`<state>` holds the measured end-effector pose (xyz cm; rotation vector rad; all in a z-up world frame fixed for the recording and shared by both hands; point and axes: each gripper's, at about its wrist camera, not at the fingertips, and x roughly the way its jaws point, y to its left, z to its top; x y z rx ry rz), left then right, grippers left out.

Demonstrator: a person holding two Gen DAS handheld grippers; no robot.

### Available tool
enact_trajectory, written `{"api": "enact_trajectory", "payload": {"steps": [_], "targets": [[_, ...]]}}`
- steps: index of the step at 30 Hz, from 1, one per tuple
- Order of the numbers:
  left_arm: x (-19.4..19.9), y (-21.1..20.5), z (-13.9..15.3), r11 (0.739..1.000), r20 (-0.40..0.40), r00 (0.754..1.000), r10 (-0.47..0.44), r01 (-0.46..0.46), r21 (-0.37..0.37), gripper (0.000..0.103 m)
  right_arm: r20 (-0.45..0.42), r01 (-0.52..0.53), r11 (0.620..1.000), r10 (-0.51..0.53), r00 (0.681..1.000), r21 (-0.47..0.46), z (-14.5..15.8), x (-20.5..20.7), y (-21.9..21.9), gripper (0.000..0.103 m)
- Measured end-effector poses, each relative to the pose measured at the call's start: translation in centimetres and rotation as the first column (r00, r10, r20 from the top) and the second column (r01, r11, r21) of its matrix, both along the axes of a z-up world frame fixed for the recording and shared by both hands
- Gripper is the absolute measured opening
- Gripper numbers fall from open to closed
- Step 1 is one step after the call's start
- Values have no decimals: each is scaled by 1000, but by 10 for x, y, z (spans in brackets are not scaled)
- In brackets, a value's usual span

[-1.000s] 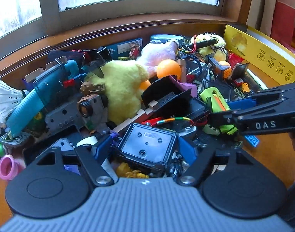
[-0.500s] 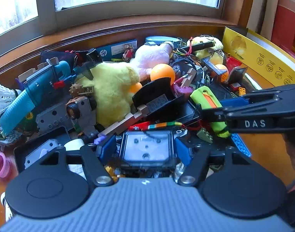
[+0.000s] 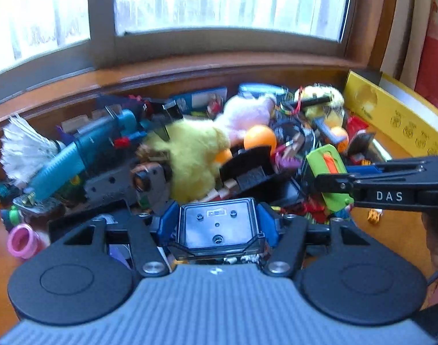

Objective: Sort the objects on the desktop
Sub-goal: 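Close the left gripper on the grey case while the right gripper closes on the green block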

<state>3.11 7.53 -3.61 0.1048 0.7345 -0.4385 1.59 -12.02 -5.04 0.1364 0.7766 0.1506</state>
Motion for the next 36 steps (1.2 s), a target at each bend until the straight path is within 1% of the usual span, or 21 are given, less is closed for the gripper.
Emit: {"api": "enact_trajectory", "payload": {"steps": [5,8,12,16,19,23,26,30,33,36], "targets": [[-3,1,9,1000,31,999,-6,6,-6,63,32,24,999,-25,999,26,10,-11,-5,36],[-4,0,10,1000,40,999,-25,25,0,63,33,37,999,-38,999,30,15,-18,-7,35],[-5,-1,10,998,47,996,-69,69,0,63,46,66,995,-70,997,72,24,-25,-15,36],[-6,-3,3,994,30,994,-108,109,-4,63,72,138,987,-144,987,85,32,-39,-26,36],[-10,-6,-1,992,15,992,-126,126,-9,63,62,184,977,-191,980,106,32,-53,-33,36],[-17,-12,-4,991,12,991,-136,135,9,63,44,218,969,-224,974,117,26,-72,-35,36],[-22,-15,0,992,24,991,-129,129,9,63,32,225,964,-232,972,144,21,-81,-35,36],[-26,-24,3,995,32,994,-101,101,9,63,36,199,968,-206,978,155,22,-86,-37,36],[-28,-33,3,996,18,996,-88,88,-2,63,37,173,972,-181,983,161,28,-89,-44,36],[-33,-44,4,998,41,997,-68,68,2,63,44,162,971,-172,984,173,37,-90,-55,36]]}}
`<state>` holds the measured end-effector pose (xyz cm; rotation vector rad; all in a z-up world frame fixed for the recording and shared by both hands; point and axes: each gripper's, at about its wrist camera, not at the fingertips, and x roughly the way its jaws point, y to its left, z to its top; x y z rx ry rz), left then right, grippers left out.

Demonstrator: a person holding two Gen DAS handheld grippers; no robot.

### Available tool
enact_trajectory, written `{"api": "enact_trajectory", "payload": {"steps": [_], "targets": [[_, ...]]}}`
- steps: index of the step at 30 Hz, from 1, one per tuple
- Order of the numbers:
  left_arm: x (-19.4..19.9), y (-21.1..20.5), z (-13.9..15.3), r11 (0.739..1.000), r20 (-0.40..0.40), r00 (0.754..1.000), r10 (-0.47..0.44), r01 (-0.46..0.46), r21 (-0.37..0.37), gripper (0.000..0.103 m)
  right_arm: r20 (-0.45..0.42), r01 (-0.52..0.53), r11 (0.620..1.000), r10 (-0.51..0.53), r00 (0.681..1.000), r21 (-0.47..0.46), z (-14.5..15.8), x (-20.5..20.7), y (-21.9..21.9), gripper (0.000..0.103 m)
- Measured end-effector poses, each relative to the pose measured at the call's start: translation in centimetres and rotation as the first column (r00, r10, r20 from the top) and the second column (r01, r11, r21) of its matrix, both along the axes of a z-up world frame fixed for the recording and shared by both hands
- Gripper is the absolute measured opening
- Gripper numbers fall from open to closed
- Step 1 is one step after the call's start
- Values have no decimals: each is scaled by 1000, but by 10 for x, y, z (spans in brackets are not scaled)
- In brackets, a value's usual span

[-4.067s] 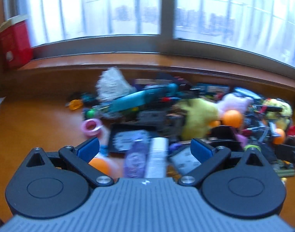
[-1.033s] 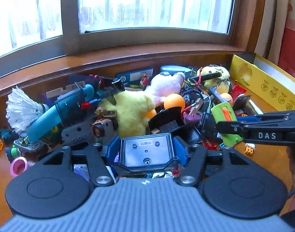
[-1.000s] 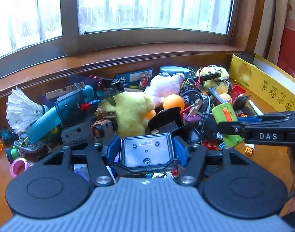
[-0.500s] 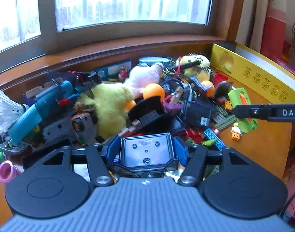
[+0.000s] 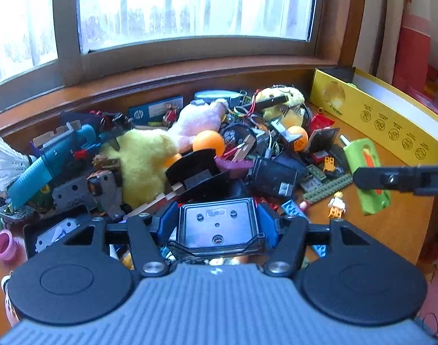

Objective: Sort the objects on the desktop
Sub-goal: 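Close the left gripper on the grey case while the right gripper closes on the green block, then carry the grey case with the left gripper into the box while the right gripper carries the green block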

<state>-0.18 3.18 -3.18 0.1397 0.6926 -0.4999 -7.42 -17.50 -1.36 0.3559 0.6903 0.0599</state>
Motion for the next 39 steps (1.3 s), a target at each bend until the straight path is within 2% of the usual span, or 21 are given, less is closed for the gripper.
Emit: {"api": "enact_trajectory", "payload": {"steps": [3,7,14,19,22,30,33,39], "targets": [[1,-9,1,999,3,1000,30,-30,17,63,31,-40,999,39,999,15,7,5,-10,36],[10,-14,7,1000,22,1000,-3,3,-11,63,34,-39,999,38,999,28,10,23,-16,36],[31,-29,14,998,46,998,-35,37,-51,63,36,11,1000,-11,999,-4,15,31,-23,36],[37,-48,13,994,99,990,-100,103,-32,63,29,67,998,-67,997,4,10,31,-35,36],[41,-56,13,991,100,988,-119,124,-43,63,30,86,996,-86,996,0,6,30,-41,36],[47,-71,12,979,95,974,-204,204,13,63,68,142,990,-143,987,24,9,30,-56,36],[49,-76,10,976,81,973,-216,216,10,63,89,174,985,-174,981,8,12,26,-59,36],[39,-80,14,974,95,969,-226,226,11,63,69,176,984,-176,982,12,11,23,-63,36]]}}
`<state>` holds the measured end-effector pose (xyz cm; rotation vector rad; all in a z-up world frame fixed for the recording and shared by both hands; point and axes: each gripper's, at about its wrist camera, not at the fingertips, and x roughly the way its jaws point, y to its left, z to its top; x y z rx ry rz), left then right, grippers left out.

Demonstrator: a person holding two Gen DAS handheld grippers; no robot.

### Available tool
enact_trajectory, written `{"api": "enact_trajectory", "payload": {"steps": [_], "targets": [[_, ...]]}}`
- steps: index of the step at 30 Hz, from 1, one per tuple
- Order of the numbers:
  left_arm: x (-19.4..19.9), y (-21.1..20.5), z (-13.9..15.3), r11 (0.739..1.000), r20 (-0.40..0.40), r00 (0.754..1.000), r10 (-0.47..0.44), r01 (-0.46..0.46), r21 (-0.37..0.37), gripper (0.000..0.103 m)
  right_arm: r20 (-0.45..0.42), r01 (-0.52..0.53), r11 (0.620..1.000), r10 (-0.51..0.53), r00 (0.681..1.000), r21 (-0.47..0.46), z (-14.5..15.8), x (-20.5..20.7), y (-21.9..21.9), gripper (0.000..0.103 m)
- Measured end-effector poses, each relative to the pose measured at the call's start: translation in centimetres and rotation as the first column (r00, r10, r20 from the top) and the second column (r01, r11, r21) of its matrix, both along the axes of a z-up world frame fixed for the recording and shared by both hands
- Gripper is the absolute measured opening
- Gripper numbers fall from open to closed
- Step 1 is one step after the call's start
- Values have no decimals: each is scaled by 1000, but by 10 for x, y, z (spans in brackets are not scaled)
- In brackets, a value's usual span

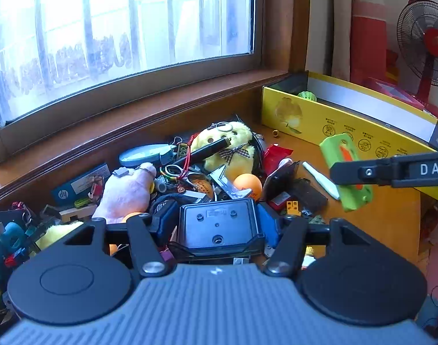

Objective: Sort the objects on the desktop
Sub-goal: 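Carry the grey case with the left gripper into the box while the right gripper carries the green block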

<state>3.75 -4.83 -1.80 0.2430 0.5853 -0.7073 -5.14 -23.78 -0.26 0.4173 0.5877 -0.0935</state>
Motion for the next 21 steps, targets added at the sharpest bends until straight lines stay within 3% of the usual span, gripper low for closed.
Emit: {"api": "enact_trajectory", "payload": {"steps": [13,21], "targets": [[-14,-1,19,994,37,993,110,-109,-27,63,23,-87,996,86,996,22,7,3,-4,36],[-18,-28,30,985,54,984,171,-169,-41,63,33,-161,987,161,986,22,12,11,-24,36]]}}
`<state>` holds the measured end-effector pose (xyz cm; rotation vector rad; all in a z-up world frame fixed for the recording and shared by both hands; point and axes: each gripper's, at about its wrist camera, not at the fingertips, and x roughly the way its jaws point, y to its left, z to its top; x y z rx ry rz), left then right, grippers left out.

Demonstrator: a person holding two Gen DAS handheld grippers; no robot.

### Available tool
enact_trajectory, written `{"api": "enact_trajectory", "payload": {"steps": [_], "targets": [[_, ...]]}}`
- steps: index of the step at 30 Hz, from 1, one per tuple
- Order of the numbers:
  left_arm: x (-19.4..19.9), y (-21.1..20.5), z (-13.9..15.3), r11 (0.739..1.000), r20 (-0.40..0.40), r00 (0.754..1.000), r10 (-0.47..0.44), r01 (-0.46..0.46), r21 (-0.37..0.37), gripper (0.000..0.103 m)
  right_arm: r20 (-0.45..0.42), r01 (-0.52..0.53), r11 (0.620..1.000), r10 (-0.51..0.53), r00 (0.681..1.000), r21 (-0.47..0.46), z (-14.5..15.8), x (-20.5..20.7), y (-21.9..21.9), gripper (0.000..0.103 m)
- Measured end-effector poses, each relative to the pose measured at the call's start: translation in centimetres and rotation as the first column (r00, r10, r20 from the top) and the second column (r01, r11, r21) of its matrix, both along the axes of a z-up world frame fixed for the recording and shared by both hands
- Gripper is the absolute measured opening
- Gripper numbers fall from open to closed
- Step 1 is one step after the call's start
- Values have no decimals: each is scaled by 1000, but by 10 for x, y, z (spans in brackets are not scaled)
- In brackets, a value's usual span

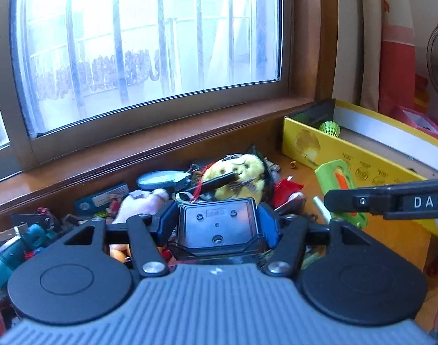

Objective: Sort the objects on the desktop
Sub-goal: 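Carry the grey case with the left gripper into the box while the right gripper carries the green block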

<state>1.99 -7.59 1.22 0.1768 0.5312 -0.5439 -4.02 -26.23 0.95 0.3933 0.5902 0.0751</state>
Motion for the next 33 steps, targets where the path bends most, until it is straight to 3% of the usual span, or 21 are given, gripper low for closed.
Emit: {"api": "enact_trajectory", "payload": {"steps": [8,23,33], "targets": [[5,-61,5,1000,-7,1000,-9,9,-8,63,7,5,1000,-5,1000,-23,10,-2,-55,36],[7,-220,25,981,46,980,-195,196,-14,63,9,153,987,-153,988,-40,25,-31,-187,36],[19,-320,13,968,-24,969,-247,248,28,63,-65,295,954,-298,952,-50,10,-43,-262,36]]}}
